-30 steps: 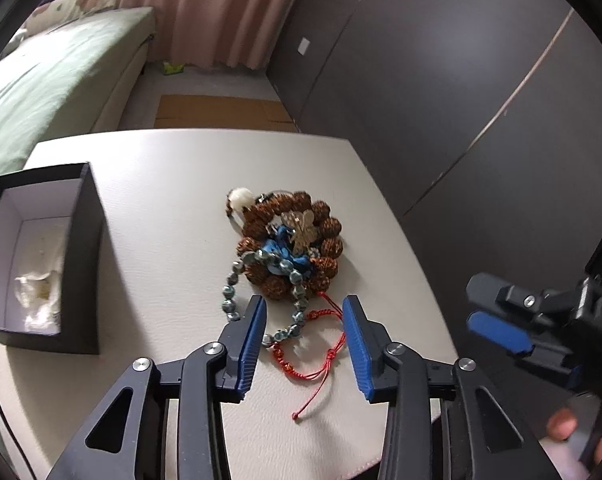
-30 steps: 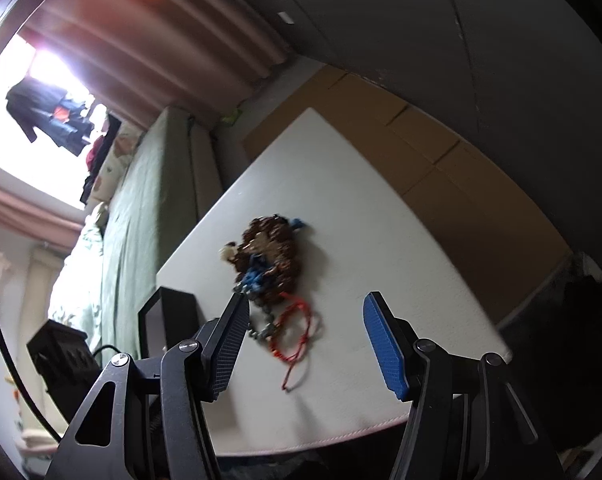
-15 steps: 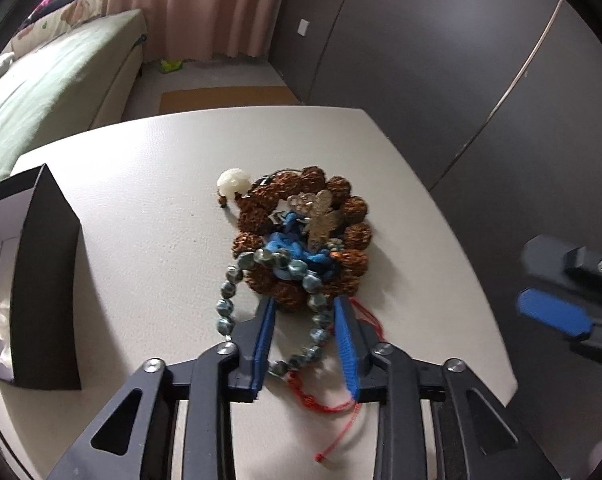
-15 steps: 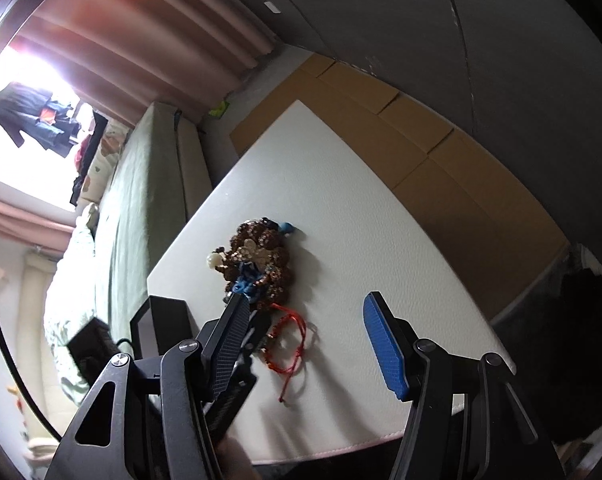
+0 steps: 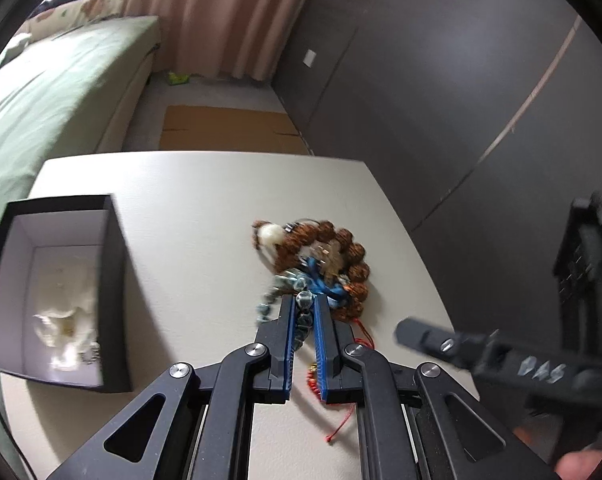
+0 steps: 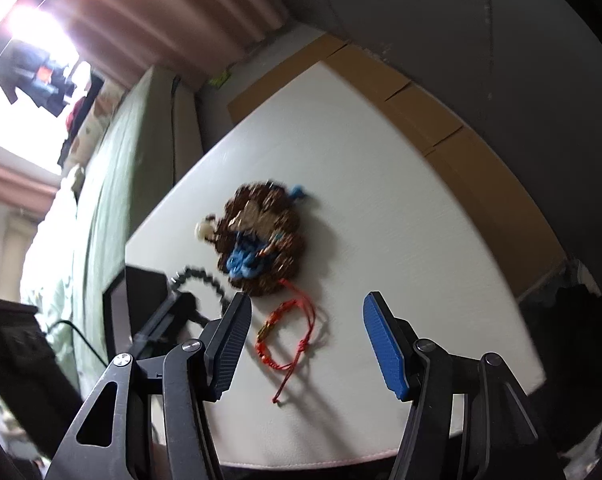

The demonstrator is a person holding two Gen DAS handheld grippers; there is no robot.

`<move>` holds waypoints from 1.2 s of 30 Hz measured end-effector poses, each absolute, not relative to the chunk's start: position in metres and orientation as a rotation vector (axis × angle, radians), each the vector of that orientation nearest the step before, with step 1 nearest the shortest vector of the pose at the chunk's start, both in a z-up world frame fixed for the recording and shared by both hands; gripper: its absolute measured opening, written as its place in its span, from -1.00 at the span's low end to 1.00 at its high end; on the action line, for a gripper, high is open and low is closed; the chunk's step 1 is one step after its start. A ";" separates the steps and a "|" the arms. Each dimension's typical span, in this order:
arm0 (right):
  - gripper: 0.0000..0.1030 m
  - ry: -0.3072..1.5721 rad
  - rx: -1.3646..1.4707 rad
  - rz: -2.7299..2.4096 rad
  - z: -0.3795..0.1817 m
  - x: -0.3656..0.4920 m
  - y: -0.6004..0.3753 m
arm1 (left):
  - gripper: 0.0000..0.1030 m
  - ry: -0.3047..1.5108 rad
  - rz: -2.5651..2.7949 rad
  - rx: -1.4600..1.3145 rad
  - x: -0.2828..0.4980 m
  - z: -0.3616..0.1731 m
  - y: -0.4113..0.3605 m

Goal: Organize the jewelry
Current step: 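Grasp the red string bracelet with the right gripper while the left lifts the grey bracelet, then lower both bracelets into the black box and open both grippers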

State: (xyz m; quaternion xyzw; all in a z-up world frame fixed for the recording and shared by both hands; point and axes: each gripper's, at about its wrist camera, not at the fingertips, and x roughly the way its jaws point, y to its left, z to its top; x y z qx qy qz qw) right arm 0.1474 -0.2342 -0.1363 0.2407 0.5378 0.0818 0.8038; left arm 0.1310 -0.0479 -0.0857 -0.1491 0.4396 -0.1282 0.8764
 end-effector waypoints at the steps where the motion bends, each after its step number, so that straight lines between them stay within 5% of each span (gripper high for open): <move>1: 0.17 1.154 0.500 0.179 -0.138 0.147 -0.231 | -0.83 0.912 -0.261 -0.330 0.130 -0.084 -0.041; 9: -0.13 1.175 0.321 0.142 -0.150 0.147 -0.203 | -0.83 0.877 -0.200 -0.411 0.124 -0.072 0.000; 12: -0.40 1.184 0.279 0.151 -0.153 0.145 -0.197 | -0.83 0.867 -0.188 -0.411 0.120 -0.068 0.007; 14: -0.79 1.187 0.244 0.152 -0.157 0.143 -0.194 | -0.83 0.863 -0.188 -0.420 0.117 -0.066 0.011; 16: -0.90 1.168 0.212 0.141 -0.155 0.140 -0.194 | -0.83 0.855 -0.186 -0.425 0.113 -0.064 0.015; 36: -0.92 0.939 0.343 0.336 -0.080 0.101 -0.184 | -0.83 0.693 -0.113 -0.518 0.077 -0.031 0.079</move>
